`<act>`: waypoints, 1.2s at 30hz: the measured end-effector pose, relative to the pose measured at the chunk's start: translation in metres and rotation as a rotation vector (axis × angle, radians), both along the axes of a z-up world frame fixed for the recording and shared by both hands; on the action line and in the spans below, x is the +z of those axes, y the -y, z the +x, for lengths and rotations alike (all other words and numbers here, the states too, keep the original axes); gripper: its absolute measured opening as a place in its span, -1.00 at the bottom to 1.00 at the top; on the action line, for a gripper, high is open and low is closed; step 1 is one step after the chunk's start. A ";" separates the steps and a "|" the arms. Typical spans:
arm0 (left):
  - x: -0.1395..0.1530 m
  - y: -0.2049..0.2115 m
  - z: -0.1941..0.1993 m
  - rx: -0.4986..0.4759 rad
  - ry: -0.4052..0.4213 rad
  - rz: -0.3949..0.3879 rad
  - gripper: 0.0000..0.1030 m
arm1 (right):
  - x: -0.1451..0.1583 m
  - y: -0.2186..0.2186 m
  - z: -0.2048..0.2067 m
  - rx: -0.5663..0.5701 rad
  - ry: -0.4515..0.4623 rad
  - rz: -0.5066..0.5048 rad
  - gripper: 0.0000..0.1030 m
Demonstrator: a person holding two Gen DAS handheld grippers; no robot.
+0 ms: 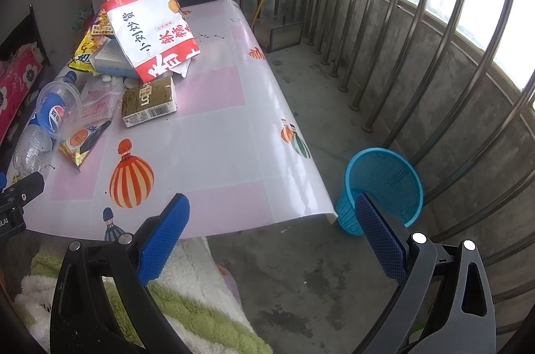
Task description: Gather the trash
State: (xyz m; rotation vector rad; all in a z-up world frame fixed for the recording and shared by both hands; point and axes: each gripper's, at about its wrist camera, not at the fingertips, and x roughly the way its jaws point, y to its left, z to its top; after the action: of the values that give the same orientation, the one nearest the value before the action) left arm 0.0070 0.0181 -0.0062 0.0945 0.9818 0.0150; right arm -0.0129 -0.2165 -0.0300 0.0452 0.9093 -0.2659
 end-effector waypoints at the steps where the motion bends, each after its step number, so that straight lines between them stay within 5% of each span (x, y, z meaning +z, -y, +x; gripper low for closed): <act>1: 0.001 -0.001 0.000 0.003 0.003 0.001 0.89 | 0.001 -0.001 0.001 0.003 0.001 0.001 0.84; 25: 0.012 -0.035 0.007 0.074 0.062 -0.010 0.89 | 0.011 -0.027 0.023 0.078 0.033 -0.002 0.84; 36: 0.016 -0.083 0.019 0.134 0.143 -0.045 0.89 | 0.031 -0.048 0.051 0.161 0.143 0.036 0.84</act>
State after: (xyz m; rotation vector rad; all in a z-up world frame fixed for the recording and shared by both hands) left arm 0.0255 0.1013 0.0093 -0.0144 0.8438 0.1213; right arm 0.0377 -0.1689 0.0015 0.0236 0.7704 -0.0954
